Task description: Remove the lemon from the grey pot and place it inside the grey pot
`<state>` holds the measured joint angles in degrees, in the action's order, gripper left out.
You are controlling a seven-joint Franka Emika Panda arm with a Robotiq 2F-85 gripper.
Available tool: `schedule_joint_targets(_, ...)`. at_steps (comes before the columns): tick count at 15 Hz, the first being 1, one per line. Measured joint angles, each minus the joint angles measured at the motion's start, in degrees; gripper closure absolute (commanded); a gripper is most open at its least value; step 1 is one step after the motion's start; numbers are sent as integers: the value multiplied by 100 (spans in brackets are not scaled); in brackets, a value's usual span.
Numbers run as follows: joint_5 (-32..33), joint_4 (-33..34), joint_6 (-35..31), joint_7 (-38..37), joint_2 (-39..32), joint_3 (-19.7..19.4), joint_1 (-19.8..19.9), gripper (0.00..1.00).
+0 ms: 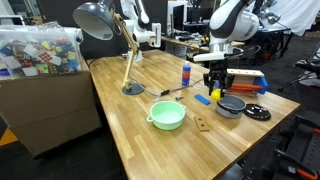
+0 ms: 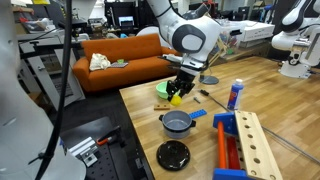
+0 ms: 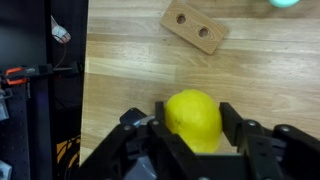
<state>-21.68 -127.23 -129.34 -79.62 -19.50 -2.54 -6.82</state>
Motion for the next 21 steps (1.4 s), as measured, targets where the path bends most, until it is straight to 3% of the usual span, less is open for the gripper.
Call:
schedule_joint_targets(6,-6,-559,-364,-466,103,-98,82,69)
schedule_joint_targets(12,-17,-871,-587,-663,115,-297,419,69)
schedule_joint_targets(13,-28,-879,-587,-678,115,-296,442,27)
schedule_joint_targets(14,-47,-879,-587,-685,115,-288,445,18)
schedule_joint_targets(17,-185,-878,-587,-689,115,-198,443,2)
schedule_joint_targets(21,-340,-868,-588,-689,116,-137,443,0)
